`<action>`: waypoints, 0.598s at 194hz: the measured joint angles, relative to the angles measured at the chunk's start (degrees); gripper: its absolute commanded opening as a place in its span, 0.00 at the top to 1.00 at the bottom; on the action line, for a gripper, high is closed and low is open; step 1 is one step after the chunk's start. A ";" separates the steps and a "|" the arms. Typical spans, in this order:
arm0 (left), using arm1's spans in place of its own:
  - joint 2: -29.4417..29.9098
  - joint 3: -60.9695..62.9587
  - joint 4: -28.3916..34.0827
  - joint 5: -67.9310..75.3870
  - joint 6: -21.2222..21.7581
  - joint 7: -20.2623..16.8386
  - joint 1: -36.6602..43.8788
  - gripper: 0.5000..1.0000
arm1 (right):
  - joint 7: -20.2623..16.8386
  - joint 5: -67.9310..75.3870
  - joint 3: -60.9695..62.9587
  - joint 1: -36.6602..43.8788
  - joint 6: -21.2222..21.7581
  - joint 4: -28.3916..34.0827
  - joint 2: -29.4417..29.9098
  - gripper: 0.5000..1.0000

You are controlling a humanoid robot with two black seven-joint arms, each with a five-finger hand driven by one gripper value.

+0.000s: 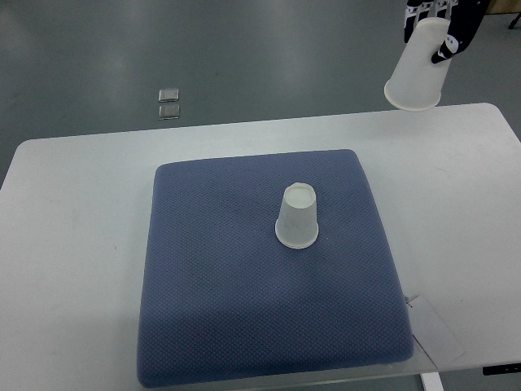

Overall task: Stack paper cups
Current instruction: 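Lift the cup with the right hand and carry it over the pad cup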

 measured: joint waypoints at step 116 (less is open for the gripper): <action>0.00 0.00 0.00 0.00 0.00 0.00 0.00 0.00 | 0.09 8.84 0.87 1.74 -1.16 0.70 13.54 0.80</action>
